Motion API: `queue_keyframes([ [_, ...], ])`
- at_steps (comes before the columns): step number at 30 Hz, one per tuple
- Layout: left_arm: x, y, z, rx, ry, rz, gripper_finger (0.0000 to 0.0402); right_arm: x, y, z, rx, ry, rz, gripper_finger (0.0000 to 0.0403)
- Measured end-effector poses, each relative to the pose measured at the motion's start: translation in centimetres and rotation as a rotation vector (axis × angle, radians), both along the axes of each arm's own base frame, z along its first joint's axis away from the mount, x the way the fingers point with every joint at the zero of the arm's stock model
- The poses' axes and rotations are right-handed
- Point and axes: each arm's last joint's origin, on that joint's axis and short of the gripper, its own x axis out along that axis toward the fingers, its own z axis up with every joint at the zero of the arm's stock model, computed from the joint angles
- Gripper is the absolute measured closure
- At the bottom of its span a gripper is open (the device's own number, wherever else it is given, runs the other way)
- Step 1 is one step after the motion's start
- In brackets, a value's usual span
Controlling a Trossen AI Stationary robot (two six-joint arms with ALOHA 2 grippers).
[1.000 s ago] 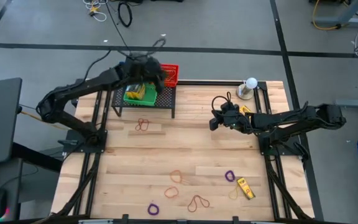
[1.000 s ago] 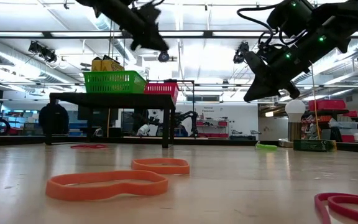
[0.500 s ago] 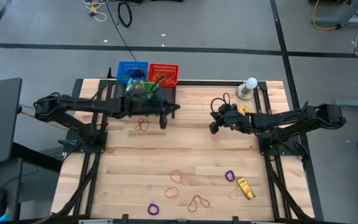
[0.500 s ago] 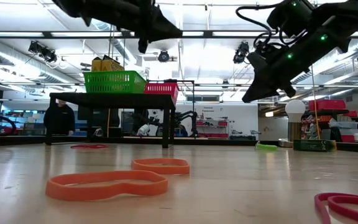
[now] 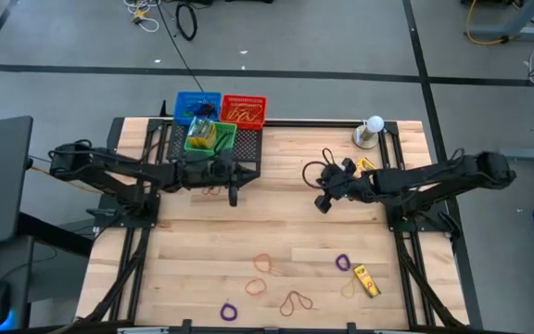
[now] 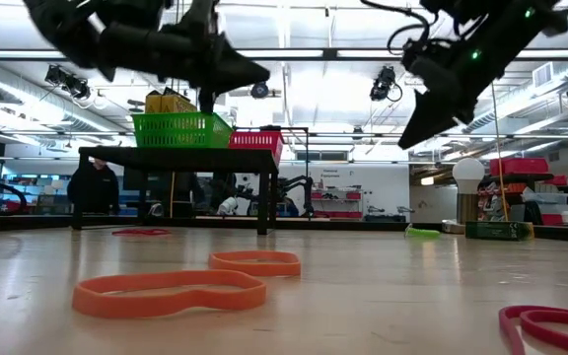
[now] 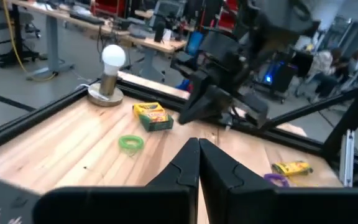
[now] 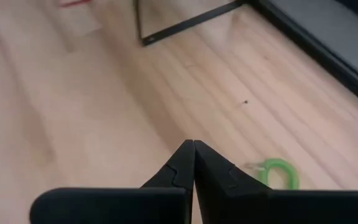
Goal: Pick & Place Office Desk Supplies
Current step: Put the violet spring keychain into the blue bin
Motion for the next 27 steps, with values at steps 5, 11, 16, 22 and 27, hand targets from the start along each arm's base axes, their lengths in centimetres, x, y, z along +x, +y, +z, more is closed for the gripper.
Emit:
queue_keyframes([
  [5,-1.2,-0.1,-2.2,-0.062,0.016,0.023,0.039,0.2,1.5,1.9,0.045,0.036,0.091,0.0385],
  [11,-1.4,0.0,-2.6,-0.074,0.025,0.031,0.0388,1.1,3.4,4.6,0.058,0.143,0.144,0.0328],
  [16,-1.4,0.1,-2.5,-0.069,0.015,0.06,0.0387,1.6,4.4,5.1,0.106,0.3,0.207,0.0271],
  [22,-1.4,0.1,-2.5,-0.066,0.015,0.065,0.0388,0.8,4.9,3.2,0.316,0.414,0.262,0.0224],
  [27,-1.4,0.1,-2.6,-0.062,0.021,0.066,0.0388,-0.1,6.2,1.1,0.353,0.469,0.346,0.0206],
])
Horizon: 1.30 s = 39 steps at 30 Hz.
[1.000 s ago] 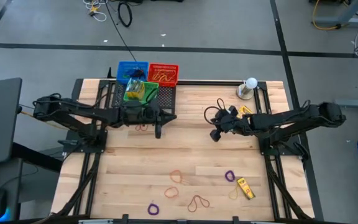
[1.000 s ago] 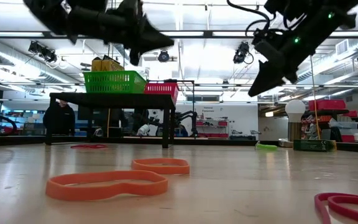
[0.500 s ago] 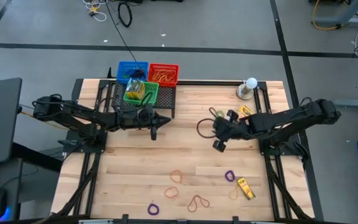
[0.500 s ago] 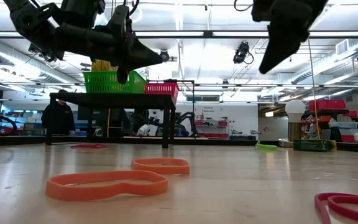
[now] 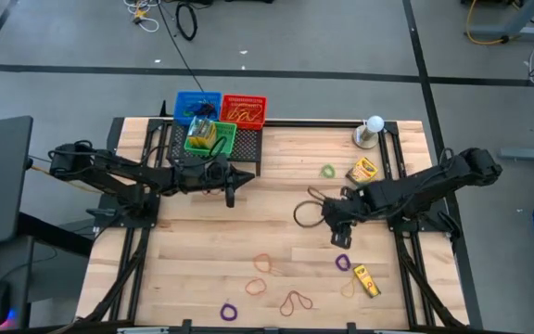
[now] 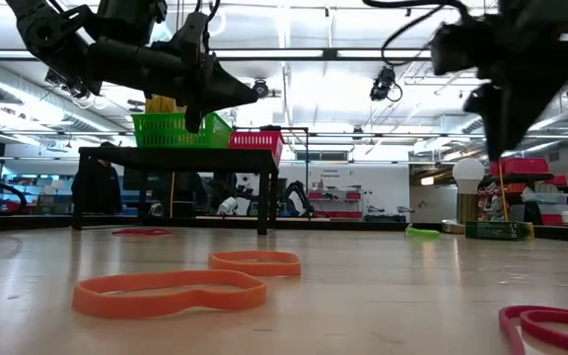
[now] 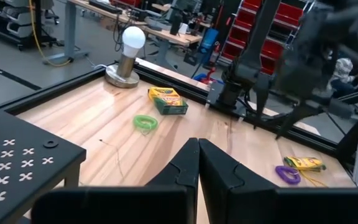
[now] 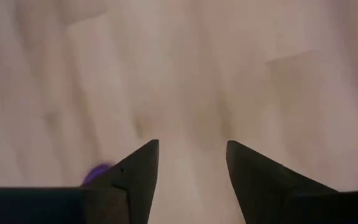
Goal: Pick & Place Office Desk Supplies
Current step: Put the violet spring keychain into the blue bin
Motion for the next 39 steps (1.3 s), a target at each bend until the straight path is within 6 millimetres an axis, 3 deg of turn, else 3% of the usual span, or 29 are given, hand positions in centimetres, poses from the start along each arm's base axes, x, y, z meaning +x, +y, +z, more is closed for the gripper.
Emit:
queue_keyframes([
  [6,0.0,0.0,0.0,0.005,0.001,0.002,0.0388,-0.7,2.5,-2.6,0.101,-0.018,0.135,0.0202],
  [16,0.0,0.0,0.1,0.026,-0.004,0.01,0.0388,-0.3,6.5,-6.8,0.103,0.115,0.394,0.0225],
  [22,0.0,-0.1,0.0,0.019,0.005,-0.022,0.0388,0.1,7.1,-9.2,0.052,0.19,0.422,0.0245],
  [34,0.0,0.1,0.0,-0.082,-0.02,0.043,0.0388,0.4,6.6,-9.1,0.1,0.185,0.386,0.0384],
  [39,0.0,0.2,-0.1,-0.139,-0.024,0.082,0.0388,1.2,5.0,-7.5,0.185,0.107,0.254,0.0388],
])
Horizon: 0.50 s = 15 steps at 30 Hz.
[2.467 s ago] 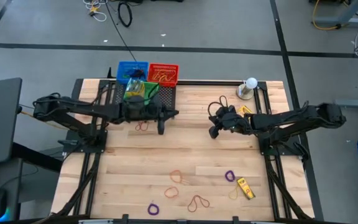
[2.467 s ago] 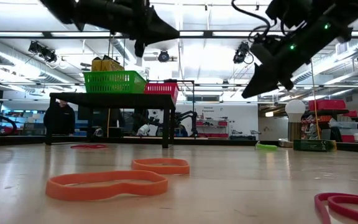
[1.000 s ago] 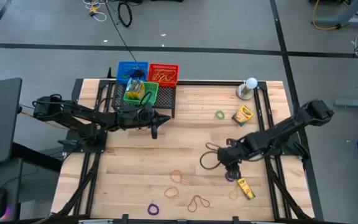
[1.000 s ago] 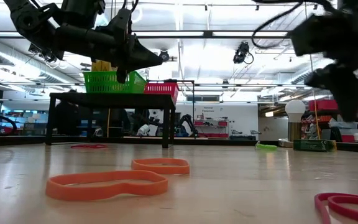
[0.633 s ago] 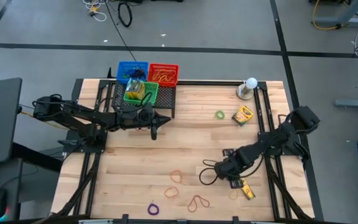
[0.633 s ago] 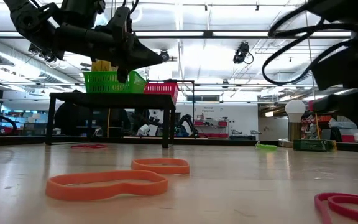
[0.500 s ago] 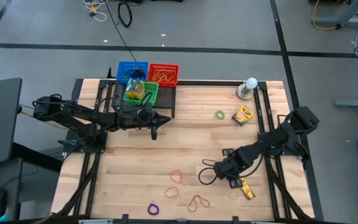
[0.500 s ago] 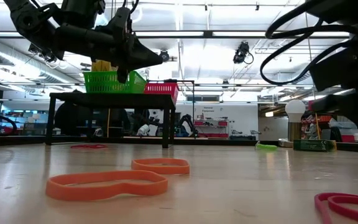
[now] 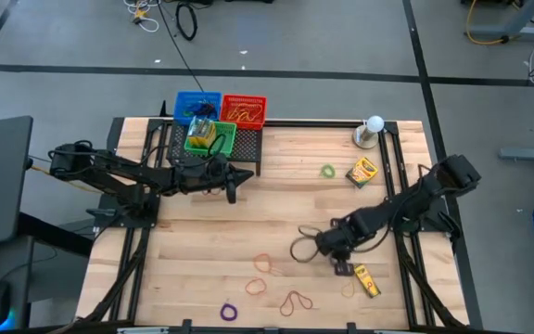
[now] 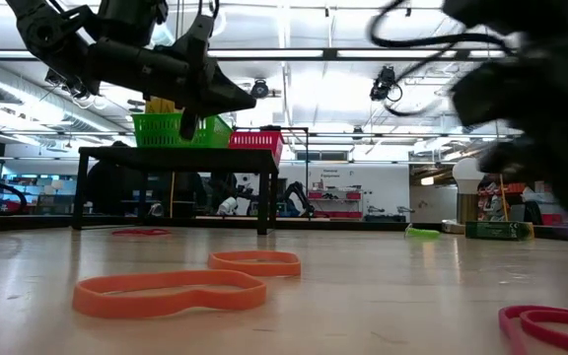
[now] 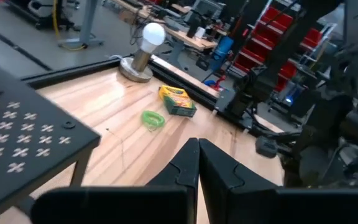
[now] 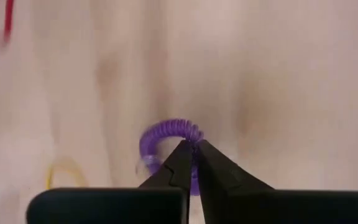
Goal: Pick & Place Office Desk Supplies
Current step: Put the violet spring keychain into the blue bin
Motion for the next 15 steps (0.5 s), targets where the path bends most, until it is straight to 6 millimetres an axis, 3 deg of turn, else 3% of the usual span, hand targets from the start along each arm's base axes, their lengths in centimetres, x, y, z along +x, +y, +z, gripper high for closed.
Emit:
queue_keyframes([
  [8,-0.1,-0.2,-0.4,-0.004,0.039,0.031,0.0382,2.7,-4.1,2.8,-0.043,-0.286,-0.381,0.0395],
  [15,0.0,-0.4,-0.5,-0.153,0.0,0.023,0.0318,5.1,-6.5,4.5,-0.074,-0.599,-0.784,0.039],
])
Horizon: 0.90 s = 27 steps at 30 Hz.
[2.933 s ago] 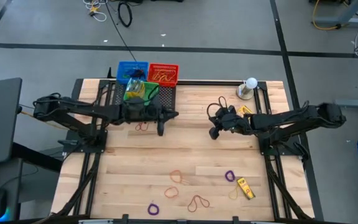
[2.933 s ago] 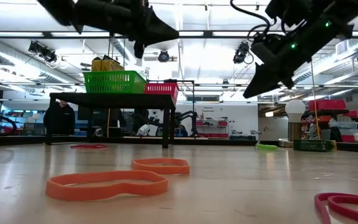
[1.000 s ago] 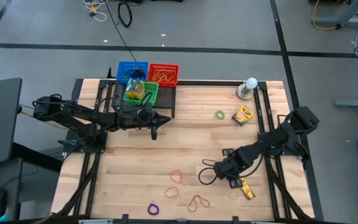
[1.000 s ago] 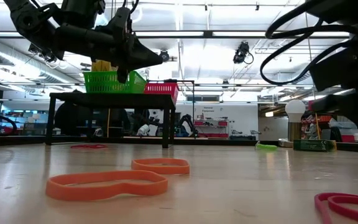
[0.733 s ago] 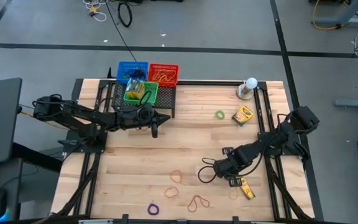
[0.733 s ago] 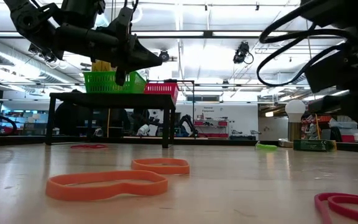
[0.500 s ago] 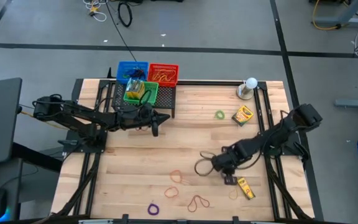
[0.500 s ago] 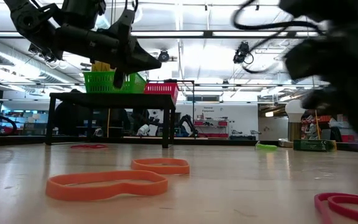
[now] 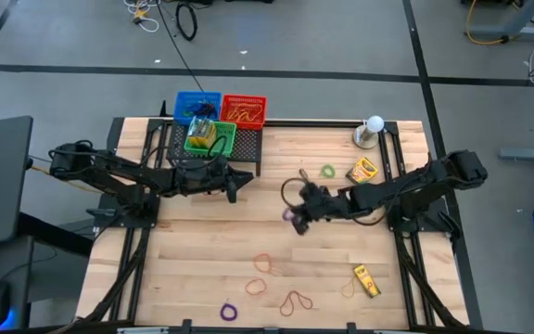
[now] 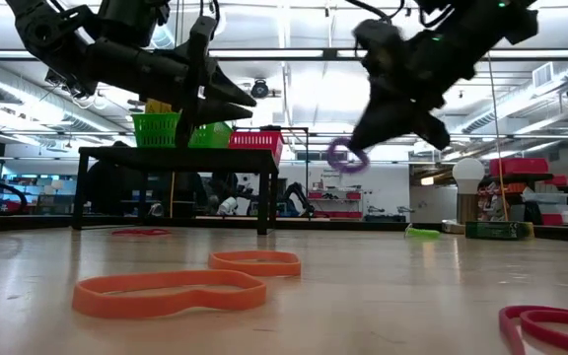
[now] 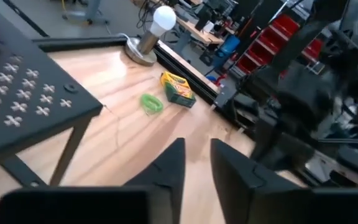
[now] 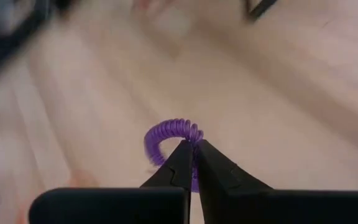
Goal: Pick & Place Office Desk Supplies
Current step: Put the violet spring keychain into the blue bin
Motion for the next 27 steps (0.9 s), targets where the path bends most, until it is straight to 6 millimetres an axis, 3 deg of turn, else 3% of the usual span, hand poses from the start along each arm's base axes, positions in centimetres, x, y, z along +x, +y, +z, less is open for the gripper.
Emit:
queue_keyframes([
  [6,0.6,-0.5,0.1,-0.031,-0.007,-0.048,0.0254,1.0,-1.6,1.0,0.033,-0.181,-0.244,0.0391],
  [15,4.0,-1.6,0.2,-0.002,0.024,-0.089,0.0196,1.9,-2.9,2.3,0.056,-0.338,-0.293,0.039],
  [21,6.1,-2.2,-0.5,0.08,0.071,-0.107,0.0208,2.1,-3.0,2.7,0.052,-0.38,-0.289,0.039],
  [27,6.4,-2.0,-0.5,0.117,0.08,-0.103,0.0289,2.1,-2.9,2.7,0.042,-0.381,-0.28,0.039],
])
